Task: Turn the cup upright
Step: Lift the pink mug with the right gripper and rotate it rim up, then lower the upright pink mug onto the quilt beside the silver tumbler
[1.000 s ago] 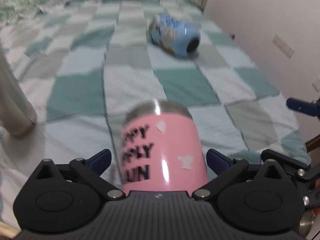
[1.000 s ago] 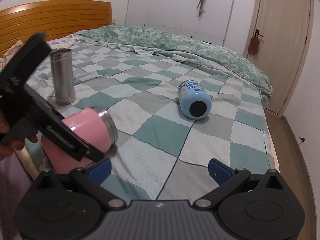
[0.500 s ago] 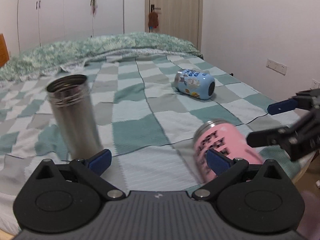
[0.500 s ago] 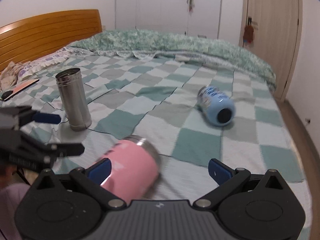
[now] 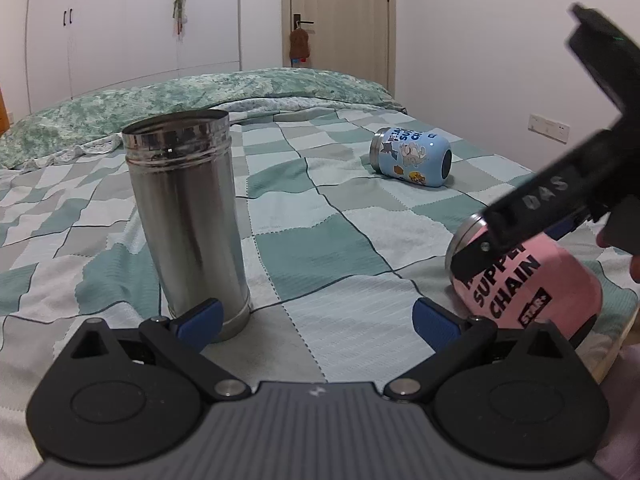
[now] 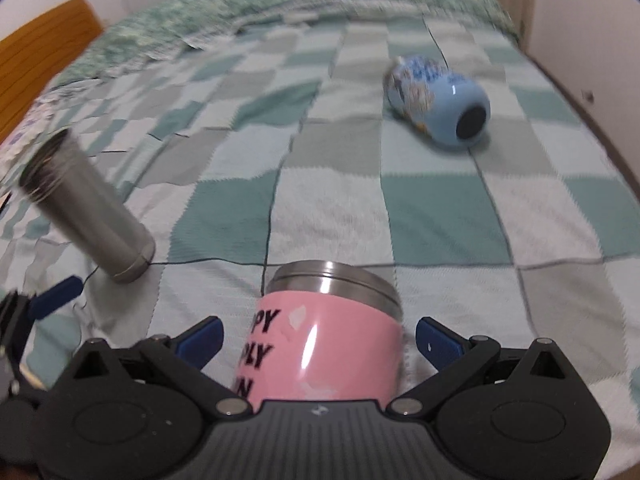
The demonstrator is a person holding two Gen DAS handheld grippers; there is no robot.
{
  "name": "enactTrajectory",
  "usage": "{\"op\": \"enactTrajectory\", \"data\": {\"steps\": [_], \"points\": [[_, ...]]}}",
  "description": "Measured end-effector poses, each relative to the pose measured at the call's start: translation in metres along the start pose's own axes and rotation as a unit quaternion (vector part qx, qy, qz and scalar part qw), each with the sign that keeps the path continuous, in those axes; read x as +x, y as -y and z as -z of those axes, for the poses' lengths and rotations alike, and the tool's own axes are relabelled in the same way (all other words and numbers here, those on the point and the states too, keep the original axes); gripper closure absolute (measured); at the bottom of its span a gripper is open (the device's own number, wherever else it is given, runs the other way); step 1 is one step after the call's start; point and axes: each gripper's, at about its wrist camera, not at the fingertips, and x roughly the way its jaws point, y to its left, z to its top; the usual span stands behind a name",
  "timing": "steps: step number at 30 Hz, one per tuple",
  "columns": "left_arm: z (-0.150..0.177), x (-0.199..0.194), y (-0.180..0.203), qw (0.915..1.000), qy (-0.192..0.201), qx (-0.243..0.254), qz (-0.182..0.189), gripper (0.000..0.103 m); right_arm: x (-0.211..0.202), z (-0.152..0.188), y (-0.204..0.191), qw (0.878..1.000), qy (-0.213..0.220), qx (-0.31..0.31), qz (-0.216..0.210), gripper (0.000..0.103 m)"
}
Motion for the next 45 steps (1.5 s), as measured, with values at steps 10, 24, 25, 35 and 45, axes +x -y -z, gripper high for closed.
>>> {"op": "enactTrajectory", "data": {"steps": [10, 24, 25, 35, 45], "points": [[0.001, 0.009, -0.014, 0.9996, 0.003, 0.012, 0.027, 0.000, 0.022, -0.018, 0.000, 0.998, -0.049, 0.029, 0.013, 0.019], [-0.001, -0.015, -0.021, 0.9991, 0.030, -0.012, 0.028, 0.000, -0.060, 0.017, -0.004, 0.981, 0.184, -0.045, -0.045, 0.020], [-0.001, -0.017, -0.022, 0.9991, 0.032, -0.013, 0.026, 0.000, -0.062, 0.017, -0.006, 0.977, 0.201, -0.051, -0.043, 0.020], [-0.004, -0.013, -0.033, 0.9992, 0.026, -0.028, -0.007, 0.000, -0.033, -0.011, -0.040, 0.953, 0.277, -0.122, -0.014, 0.020], [-0.001, -0.005, -0.040, 0.9990, 0.018, -0.036, -0.019, 0.000, 0.012, -0.012, -0.062, 0.950, 0.266, -0.165, -0.003, 0.020]]}}
